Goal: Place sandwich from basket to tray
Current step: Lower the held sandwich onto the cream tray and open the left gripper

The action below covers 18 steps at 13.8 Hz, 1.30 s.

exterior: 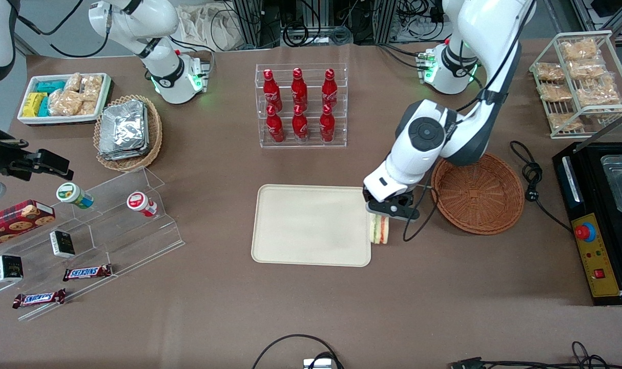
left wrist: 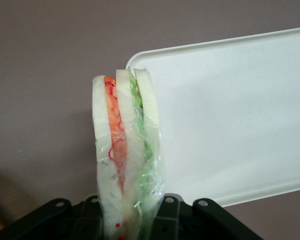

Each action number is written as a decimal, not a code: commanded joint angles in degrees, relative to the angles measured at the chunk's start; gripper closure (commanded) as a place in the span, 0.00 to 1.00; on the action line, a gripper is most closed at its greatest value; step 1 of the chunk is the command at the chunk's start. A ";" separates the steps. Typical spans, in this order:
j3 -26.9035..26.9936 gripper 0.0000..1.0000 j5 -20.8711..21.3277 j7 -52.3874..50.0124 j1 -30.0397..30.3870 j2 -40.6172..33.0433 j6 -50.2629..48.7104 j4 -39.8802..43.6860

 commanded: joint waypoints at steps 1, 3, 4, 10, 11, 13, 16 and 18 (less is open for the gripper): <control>0.72 0.73 0.66 -2.60 -2.61 3.88 -1.74 4.84; 0.72 0.73 1.36 -2.61 -2.88 6.60 -2.88 7.47; 0.63 0.73 2.58 -2.61 -2.88 8.18 -5.06 9.92; 0.81 0.73 3.21 -4.44 -6.31 15.30 -7.02 16.44; 0.89 0.73 3.30 -5.32 -6.57 16.44 -7.02 17.67; 0.81 0.73 4.61 -5.51 -6.58 17.42 -7.02 18.20; 0.81 0.73 4.79 -5.59 -6.66 18.73 -6.93 18.38; 0.81 0.71 4.88 -7.08 -7.10 19.26 -6.84 18.38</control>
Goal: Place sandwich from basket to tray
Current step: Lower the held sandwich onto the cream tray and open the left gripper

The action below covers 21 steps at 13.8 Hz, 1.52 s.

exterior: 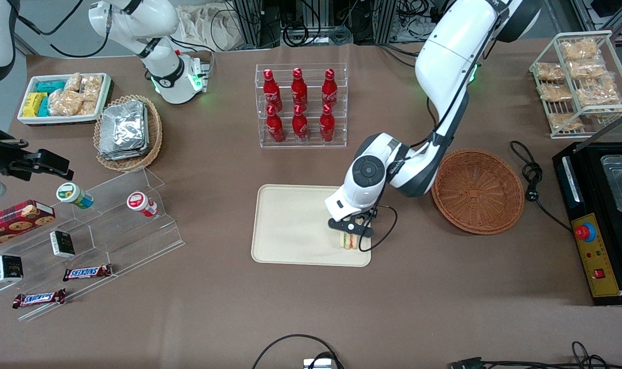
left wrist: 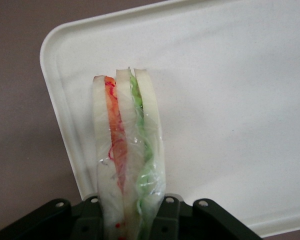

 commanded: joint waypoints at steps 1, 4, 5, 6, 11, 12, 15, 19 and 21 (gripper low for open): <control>0.37 0.69 1.20 -2.40 -1.11 1.69 -1.64 2.42; 0.37 0.61 1.20 -2.49 -1.11 2.21 -1.64 2.42; 0.37 0.54 1.20 -2.49 -1.11 2.39 -1.64 2.42; 0.37 0.46 1.20 -2.49 -1.11 2.48 -1.64 2.42; 0.55 0.00 2.34 -5.91 -1.11 2.13 -1.72 3.21; 0.55 0.00 3.30 -7.48 -1.02 1.95 -2.07 4.17; 0.72 0.00 3.40 -9.34 -0.41 1.51 -7.85 9.34; 3.35 0.00 3.40 -13.37 -0.14 0.64 -14.82 15.43; 5.81 0.00 3.31 -14.17 -0.05 -1.73 -16.04 15.43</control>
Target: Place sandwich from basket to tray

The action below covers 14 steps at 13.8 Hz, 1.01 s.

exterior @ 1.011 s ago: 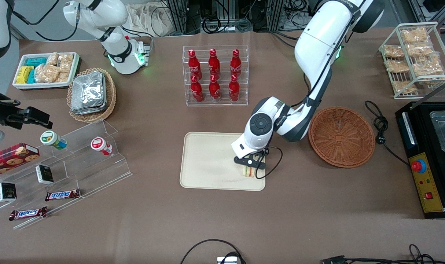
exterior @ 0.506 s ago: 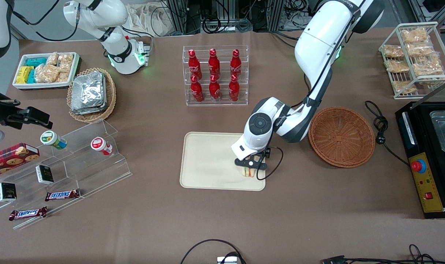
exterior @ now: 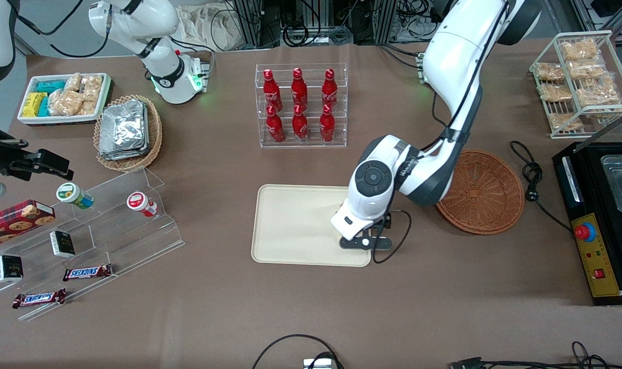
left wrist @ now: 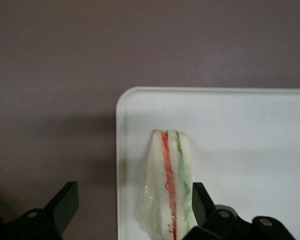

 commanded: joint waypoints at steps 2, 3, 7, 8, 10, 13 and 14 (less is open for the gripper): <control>4.64 0.00 0.85 -2.43 -0.09 -5.16 -8.31 0.40; 6.14 0.00 0.85 -1.82 -0.01 -6.91 -10.34 0.23; 13.26 0.00 -0.47 -1.82 0.08 -12.28 -13.43 -0.30; 14.23 0.00 -0.47 -1.38 0.17 -13.16 -14.05 -0.39; 16.16 0.00 -0.56 0.63 0.17 -14.13 -14.93 -0.39; 20.54 0.00 -3.80 5.29 0.08 -15.54 -16.42 -0.48; 21.52 0.00 -4.42 6.00 0.08 -15.89 -17.38 -0.48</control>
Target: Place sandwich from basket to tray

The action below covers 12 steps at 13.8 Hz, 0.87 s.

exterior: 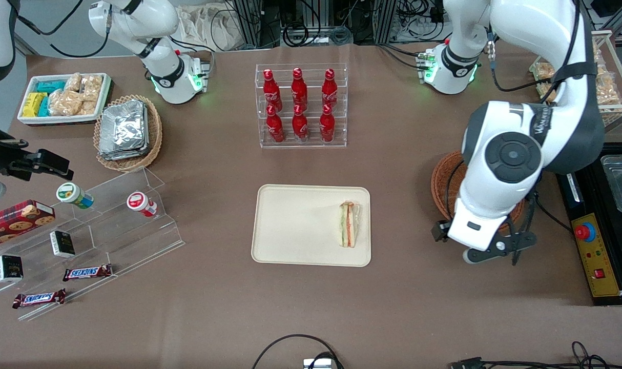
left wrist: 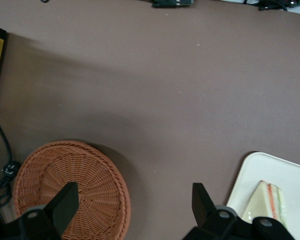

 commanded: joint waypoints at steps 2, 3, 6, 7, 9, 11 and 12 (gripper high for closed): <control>3.22 0.00 -2.01 4.30 -0.33 -3.67 -3.09 -1.75; 4.45 0.00 -2.09 5.45 -0.33 -3.94 -3.35 -1.75; 4.99 0.00 -2.10 6.51 -0.24 -5.00 -4.41 -2.54; 4.99 0.00 -2.10 6.51 -0.24 -6.22 -4.59 -2.89; 4.29 0.00 -2.18 6.51 3.34 -7.63 -4.85 -3.77; 4.28 0.00 -2.18 8.69 4.32 -9.04 -6.08 -4.12; 4.28 0.00 -2.18 10.10 5.02 -9.83 -6.69 -4.21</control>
